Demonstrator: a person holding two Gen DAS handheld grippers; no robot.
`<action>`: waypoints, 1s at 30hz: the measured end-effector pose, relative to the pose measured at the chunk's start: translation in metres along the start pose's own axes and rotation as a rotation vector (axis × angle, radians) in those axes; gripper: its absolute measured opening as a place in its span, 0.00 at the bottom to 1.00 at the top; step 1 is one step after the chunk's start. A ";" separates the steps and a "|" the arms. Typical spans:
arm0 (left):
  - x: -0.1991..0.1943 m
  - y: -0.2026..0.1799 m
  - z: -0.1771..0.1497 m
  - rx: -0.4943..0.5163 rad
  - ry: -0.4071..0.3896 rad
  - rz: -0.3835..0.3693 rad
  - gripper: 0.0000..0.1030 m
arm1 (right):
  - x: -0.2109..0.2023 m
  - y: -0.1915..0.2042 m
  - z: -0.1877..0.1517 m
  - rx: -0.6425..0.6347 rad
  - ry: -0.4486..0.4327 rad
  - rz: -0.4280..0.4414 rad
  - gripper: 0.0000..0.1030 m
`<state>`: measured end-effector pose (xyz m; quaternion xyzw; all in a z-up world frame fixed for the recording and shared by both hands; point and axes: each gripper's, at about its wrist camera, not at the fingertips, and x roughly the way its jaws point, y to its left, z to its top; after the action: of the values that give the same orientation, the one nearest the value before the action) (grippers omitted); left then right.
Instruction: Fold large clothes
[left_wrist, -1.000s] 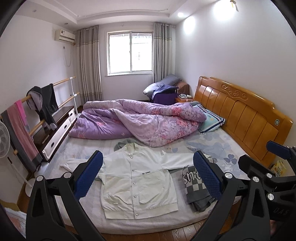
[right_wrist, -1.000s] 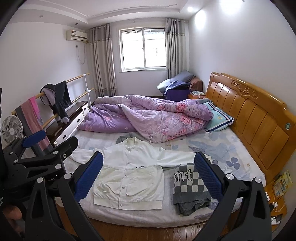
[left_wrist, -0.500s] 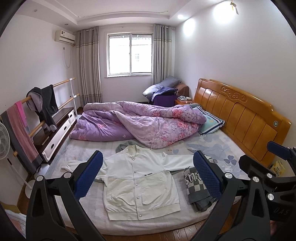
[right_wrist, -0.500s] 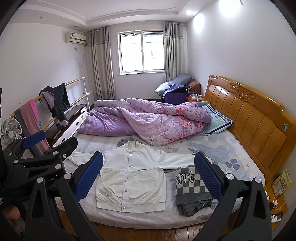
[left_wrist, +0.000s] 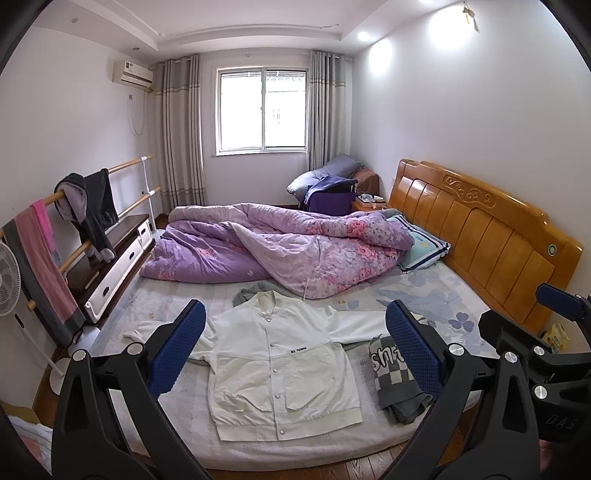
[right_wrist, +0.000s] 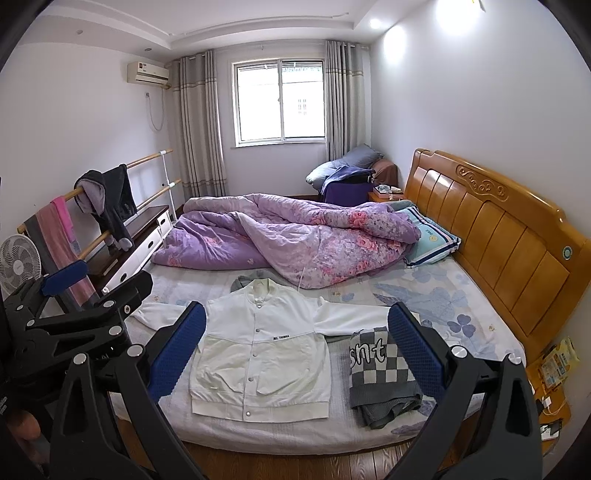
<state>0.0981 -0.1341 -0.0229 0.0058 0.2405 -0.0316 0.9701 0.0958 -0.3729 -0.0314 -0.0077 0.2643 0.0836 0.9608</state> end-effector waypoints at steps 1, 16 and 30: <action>0.001 -0.001 0.000 0.000 0.002 0.001 0.95 | 0.000 0.000 0.000 -0.002 -0.001 -0.003 0.92; 0.007 -0.005 -0.002 0.008 0.003 -0.005 0.95 | 0.005 0.001 0.002 -0.014 0.009 -0.020 0.92; 0.018 -0.004 -0.003 0.015 0.009 0.002 0.95 | 0.012 0.006 0.003 -0.018 0.027 -0.036 0.92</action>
<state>0.1119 -0.1388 -0.0337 0.0134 0.2448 -0.0322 0.9689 0.1066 -0.3650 -0.0348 -0.0224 0.2761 0.0684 0.9584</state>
